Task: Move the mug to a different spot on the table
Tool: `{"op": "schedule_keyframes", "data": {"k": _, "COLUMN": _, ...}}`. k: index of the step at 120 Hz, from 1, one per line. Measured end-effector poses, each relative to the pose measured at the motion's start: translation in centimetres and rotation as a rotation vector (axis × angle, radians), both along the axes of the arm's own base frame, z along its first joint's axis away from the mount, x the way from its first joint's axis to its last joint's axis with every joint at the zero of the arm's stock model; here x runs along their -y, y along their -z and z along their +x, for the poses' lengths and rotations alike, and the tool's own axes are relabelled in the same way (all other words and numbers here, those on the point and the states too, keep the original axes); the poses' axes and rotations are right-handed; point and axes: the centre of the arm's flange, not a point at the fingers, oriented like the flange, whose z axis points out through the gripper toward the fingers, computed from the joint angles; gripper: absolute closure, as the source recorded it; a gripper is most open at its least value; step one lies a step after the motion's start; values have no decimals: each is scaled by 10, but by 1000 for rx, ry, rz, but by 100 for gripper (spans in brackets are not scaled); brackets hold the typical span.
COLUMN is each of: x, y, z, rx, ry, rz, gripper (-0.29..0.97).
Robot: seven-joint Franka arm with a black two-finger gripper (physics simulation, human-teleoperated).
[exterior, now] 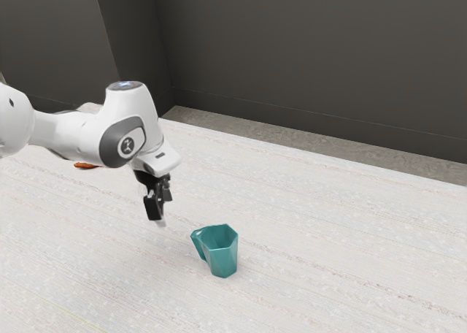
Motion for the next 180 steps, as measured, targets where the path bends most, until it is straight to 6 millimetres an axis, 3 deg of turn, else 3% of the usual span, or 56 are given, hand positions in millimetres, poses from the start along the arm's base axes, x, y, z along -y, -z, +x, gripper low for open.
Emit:
{"op": "schedule_keyframes", "data": {"k": 41, "x": 18, "y": 46, "z": 6, "rx": 9, "ry": 237, "rz": -90, "gripper": 0}}
{"op": "schedule_keyframes", "data": {"k": 76, "x": 39, "y": 64, "z": 15, "rx": 30, "ry": 364, "rz": -152, "gripper": 0}}
{"op": "schedule_keyframes", "data": {"k": 103, "x": 44, "y": 81, "z": 21, "rx": 36, "ry": 420, "rz": -177, "gripper": 0}}
{"op": "schedule_keyframes", "data": {"k": 138, "x": 44, "y": 90, "z": 24, "rx": 53, "ry": 443, "rz": -210, "gripper": 18}}
{"op": "schedule_keyframes", "data": {"k": 180, "x": 43, "y": 75, "z": 25, "rx": 88, "ry": 465, "rz": -241, "gripper": 26}}
